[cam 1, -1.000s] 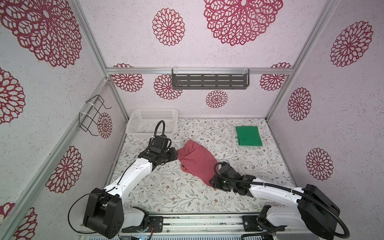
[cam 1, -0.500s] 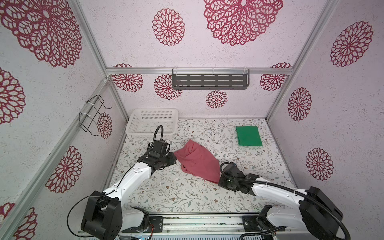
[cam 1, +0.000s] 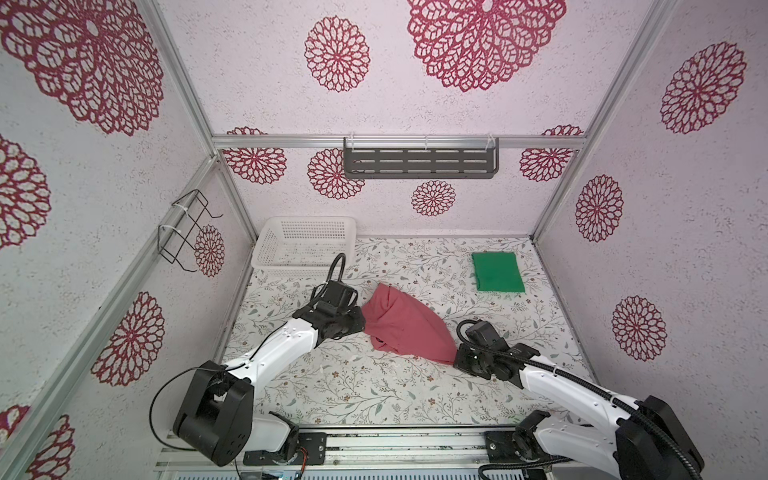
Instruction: Fold and stack the tank tops
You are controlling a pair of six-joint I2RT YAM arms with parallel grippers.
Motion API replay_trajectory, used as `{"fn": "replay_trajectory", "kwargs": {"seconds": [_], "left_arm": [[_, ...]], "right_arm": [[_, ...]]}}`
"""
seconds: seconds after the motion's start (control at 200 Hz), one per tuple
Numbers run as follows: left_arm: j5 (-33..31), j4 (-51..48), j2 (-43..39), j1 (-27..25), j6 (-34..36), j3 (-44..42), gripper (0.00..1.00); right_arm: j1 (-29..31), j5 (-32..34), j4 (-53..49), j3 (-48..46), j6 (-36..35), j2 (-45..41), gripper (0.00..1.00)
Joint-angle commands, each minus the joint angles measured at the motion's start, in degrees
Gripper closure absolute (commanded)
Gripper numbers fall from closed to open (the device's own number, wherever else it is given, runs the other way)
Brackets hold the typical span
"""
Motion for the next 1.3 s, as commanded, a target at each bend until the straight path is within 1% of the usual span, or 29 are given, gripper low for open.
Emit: {"fn": "replay_trajectory", "kwargs": {"seconds": [0.0,0.055,0.105,0.135,0.205,0.24,0.38,0.691,0.761,0.846,0.936,1.181,1.236,1.296], "left_arm": [[-3.0,-5.5,5.1,-5.7,2.6,6.6,0.61],[-4.4,-7.8,8.6,-8.6,3.1,9.5,0.61],[-6.4,-9.6,11.5,-10.8,3.5,11.7,0.60],[-7.3,-10.9,13.1,-11.7,3.7,13.1,0.60],[-9.2,-13.2,16.0,-13.8,4.0,15.6,0.61],[-10.0,-14.0,17.2,-14.7,4.1,16.7,0.61],[-12.3,-17.3,21.5,-16.9,4.4,20.0,0.62],[-8.9,-16.6,27.0,-17.8,2.0,22.0,0.68],[-8.4,-16.6,27.4,-17.8,1.7,21.6,0.68],[-7.4,-16.2,27.7,-17.8,1.1,21.1,0.65],[-6.8,-14.9,28.0,-17.8,0.7,20.5,0.65],[-6.9,-14.7,29.9,-17.7,0.6,21.3,0.85],[-6.6,-14.9,30.0,-17.6,0.5,21.3,0.88],[-6.6,-14.8,29.9,-17.5,0.3,21.1,0.93]], "right_arm": [[0.3,-1.5,0.6,0.4,-2.8,0.9,0.74],[0.3,-0.9,-0.5,0.8,-3.0,0.8,0.60],[0.2,0.7,-2.3,1.1,-3.1,0.3,0.52],[0.0,2.0,-3.7,1.4,-3.1,-0.2,0.50],[-0.7,4.5,-6.4,1.7,-3.2,-1.6,0.48],[-1.2,5.2,-7.3,1.5,-3.1,-2.3,0.44],[-3.6,5.0,-6.8,-0.3,-3.0,-4.3,0.43],[-4.3,4.4,-5.1,-1.9,-3.1,-4.9,0.42],[-4.5,4.3,-4.8,-2.2,-3.3,-5.1,0.42],[-4.7,4.0,-4.3,-2.5,-3.4,-4.9,0.42],[-4.8,3.5,-3.4,-3.0,-3.4,-4.6,0.42],[-4.8,3.3,-2.8,-3.3,-3.5,-4.8,0.43],[-4.9,3.4,-3.0,-3.4,-3.5,-5.1,0.43],[-4.9,3.4,-3.1,-3.5,-3.4,-5.3,0.43]]}}
